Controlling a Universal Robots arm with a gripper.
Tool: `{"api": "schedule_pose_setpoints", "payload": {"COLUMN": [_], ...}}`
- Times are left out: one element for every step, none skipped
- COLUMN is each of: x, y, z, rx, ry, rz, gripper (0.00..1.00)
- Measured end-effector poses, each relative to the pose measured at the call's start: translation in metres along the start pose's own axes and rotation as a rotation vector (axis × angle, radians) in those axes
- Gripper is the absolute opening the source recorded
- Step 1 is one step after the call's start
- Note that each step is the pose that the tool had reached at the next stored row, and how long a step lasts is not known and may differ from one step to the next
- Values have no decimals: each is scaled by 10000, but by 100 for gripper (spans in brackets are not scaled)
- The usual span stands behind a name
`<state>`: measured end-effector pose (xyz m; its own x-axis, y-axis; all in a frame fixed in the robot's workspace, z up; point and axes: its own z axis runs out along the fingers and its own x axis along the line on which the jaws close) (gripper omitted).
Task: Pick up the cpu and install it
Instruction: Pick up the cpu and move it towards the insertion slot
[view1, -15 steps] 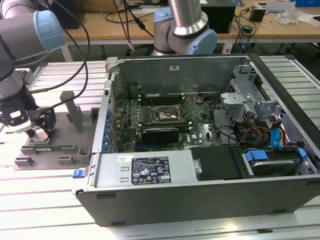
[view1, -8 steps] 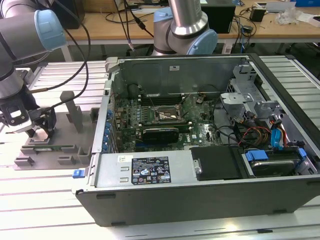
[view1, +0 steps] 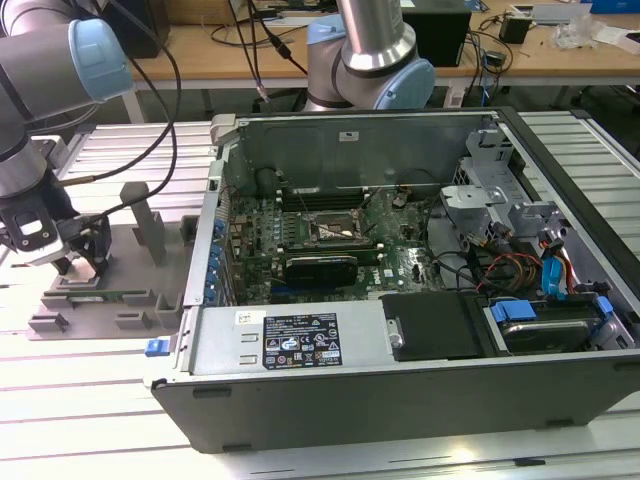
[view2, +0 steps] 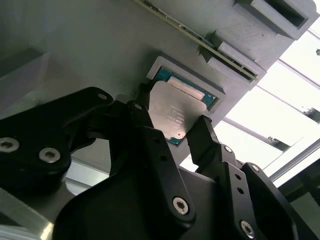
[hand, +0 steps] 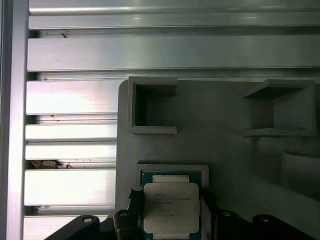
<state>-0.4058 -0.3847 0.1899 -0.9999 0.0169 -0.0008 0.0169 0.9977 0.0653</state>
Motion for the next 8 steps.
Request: {"api": "schedule_pose_setpoints", "payload": {"x": [0, 0, 0, 0, 0, 0, 0, 0], "y": [0, 0, 0, 0, 0, 2, 4, 6], "z": [0, 0, 0, 0, -3, -30, -61, -85], "rx": [0, 0, 0, 0, -1, -1, 0, 0], "ry": [0, 0, 0, 0, -1, -1, 0, 0], "rz": [0, 0, 0, 0, 0, 0, 0, 0], "gripper": [54, 54, 54, 54, 54, 54, 54, 54]}}
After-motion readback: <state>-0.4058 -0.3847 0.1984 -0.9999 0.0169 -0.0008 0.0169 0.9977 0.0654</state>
